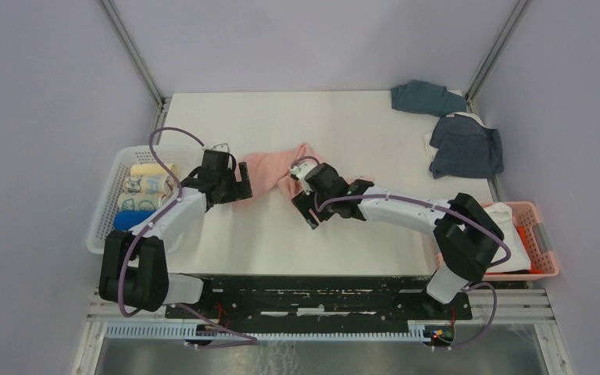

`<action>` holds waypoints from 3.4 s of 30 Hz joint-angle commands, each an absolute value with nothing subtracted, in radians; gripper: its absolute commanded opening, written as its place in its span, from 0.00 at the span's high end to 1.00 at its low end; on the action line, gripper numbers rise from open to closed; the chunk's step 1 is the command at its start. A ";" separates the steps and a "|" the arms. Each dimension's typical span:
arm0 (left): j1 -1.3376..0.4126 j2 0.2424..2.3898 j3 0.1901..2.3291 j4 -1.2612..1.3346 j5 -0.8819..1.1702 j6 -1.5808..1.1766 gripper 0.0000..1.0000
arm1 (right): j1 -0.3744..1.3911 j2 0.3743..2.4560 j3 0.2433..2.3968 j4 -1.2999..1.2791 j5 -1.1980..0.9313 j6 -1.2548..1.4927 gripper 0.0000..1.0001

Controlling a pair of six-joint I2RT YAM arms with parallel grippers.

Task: Roll the towels
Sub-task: Pick up the towel at the center of the board, then flatten out the towel at the center of the board.

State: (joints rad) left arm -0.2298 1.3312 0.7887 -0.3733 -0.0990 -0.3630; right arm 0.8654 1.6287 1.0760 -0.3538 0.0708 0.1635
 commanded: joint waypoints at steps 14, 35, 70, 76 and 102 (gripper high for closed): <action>-0.204 1.488 0.865 -0.390 -0.048 -0.360 0.03 | 0.946 1.855 1.178 -0.243 0.262 -0.012 0.36; -0.206 1.517 1.039 -0.496 0.033 -0.321 0.97 | 0.806 1.508 1.100 -0.346 0.223 -0.053 1.00; -0.174 1.653 1.326 -0.581 -0.014 -0.248 0.30 | 0.345 1.419 1.186 -0.684 0.141 0.151 0.31; -0.196 1.569 1.155 -0.571 -0.070 -0.256 0.29 | 0.345 1.331 1.071 -0.581 0.047 0.196 0.25; -0.440 1.885 1.286 -0.574 -0.723 -0.086 0.41 | 0.347 1.305 1.012 -0.530 0.069 0.156 0.20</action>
